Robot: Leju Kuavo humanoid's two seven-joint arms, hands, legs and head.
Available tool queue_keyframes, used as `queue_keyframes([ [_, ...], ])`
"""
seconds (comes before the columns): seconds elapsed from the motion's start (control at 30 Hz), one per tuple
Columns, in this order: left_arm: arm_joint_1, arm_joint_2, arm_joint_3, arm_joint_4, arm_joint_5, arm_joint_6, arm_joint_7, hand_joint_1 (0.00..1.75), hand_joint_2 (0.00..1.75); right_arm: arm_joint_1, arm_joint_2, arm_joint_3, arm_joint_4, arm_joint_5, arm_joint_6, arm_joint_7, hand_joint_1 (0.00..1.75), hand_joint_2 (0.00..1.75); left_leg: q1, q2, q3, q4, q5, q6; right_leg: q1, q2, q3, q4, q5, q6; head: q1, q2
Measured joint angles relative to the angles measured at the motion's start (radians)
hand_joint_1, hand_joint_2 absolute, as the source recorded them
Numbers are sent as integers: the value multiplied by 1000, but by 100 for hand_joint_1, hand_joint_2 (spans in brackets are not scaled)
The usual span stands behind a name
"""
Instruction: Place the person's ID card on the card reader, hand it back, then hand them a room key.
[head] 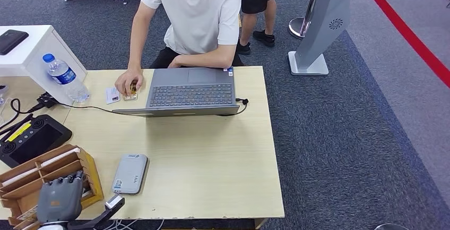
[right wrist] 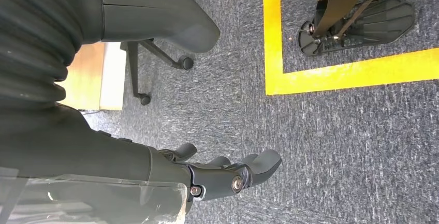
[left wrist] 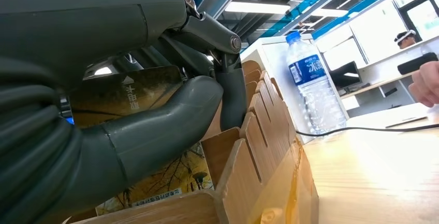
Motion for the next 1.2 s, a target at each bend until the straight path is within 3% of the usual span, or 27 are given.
queue_keyframes([
  [0.17,-8,2,2,-10,0,-6,-14,175,175,0,0,-2,0,3,0,-1,0,175,0,0,0,0,0,0,0,0,0,0,0,0,0,0],
  [0.37,-41,-13,54,-51,0,-42,-130,175,175,0,0,-15,0,14,1,-6,0,175,0,0,0,0,0,0,0,0,0,0,0,0,0,0],
  [0.53,-94,-37,119,-79,4,-80,-207,175,175,0,0,-19,0,23,4,-7,0,175,0,0,0,0,0,0,0,0,0,0,0,0,0,0],
  [0.77,-191,-42,172,-79,45,-134,-252,175,175,-1,0,-21,0,36,10,-6,0,175,0,-1,0,1,1,0,0,0,0,0,0,0,0,0],
  [0.97,-347,-27,180,-25,91,-186,-268,175,175,-3,0,-21,0,51,18,-6,0,175,0,-1,0,1,1,0,0,-1,0,0,1,0,0,0],
  [1.2,-605,29,174,188,111,-181,-273,175,175,-8,0,-22,0,71,24,-15,0,175,1,1,-1,1,3,1,1,1,-1,1,2,-1,0,0],
])
